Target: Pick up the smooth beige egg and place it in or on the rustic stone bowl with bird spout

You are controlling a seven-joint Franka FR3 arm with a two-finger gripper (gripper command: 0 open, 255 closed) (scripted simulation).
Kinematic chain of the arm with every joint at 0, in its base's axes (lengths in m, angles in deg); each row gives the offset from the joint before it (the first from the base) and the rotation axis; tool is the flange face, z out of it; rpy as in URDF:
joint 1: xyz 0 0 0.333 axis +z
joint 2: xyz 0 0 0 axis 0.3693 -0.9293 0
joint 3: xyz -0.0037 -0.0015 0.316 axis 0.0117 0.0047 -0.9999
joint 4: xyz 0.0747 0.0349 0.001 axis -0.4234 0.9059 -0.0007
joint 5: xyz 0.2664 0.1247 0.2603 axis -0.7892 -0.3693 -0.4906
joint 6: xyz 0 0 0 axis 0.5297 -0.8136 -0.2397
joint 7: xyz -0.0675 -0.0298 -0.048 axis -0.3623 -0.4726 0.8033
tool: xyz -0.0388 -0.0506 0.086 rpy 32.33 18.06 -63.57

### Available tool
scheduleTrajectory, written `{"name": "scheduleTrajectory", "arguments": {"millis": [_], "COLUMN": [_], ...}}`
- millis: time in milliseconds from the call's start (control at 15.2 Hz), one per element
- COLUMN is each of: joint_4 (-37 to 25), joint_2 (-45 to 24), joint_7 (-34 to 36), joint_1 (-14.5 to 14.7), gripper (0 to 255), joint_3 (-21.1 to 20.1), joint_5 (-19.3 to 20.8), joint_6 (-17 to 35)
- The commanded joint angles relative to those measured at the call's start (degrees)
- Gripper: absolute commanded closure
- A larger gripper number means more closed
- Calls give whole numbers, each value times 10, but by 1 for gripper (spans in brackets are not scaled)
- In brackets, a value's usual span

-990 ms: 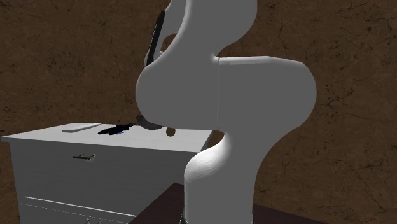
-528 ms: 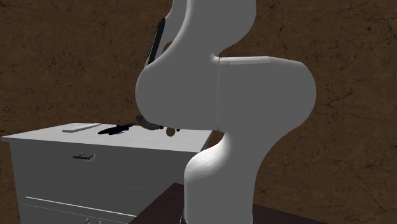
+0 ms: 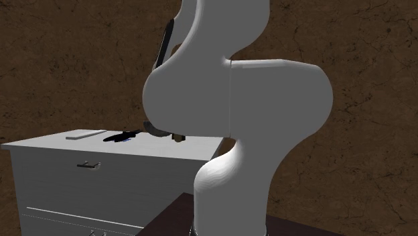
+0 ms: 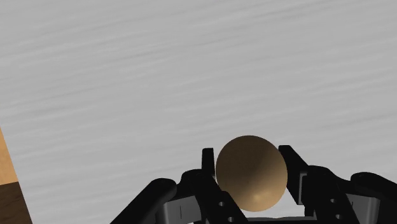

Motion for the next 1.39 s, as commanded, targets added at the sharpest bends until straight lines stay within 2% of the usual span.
{"name": "scheduleTrajectory", "arguments": {"millis": [0, 462, 1320], "joint_4": [0, 0, -38], "joint_2": [0, 0, 57], "joint_7": [0, 0, -14], "joint_1": [0, 0, -9], "gripper": [255, 255, 255], "joint_3": [0, 0, -8], "joint_5": [0, 0, -29], "joint_6": [0, 0, -90]}}
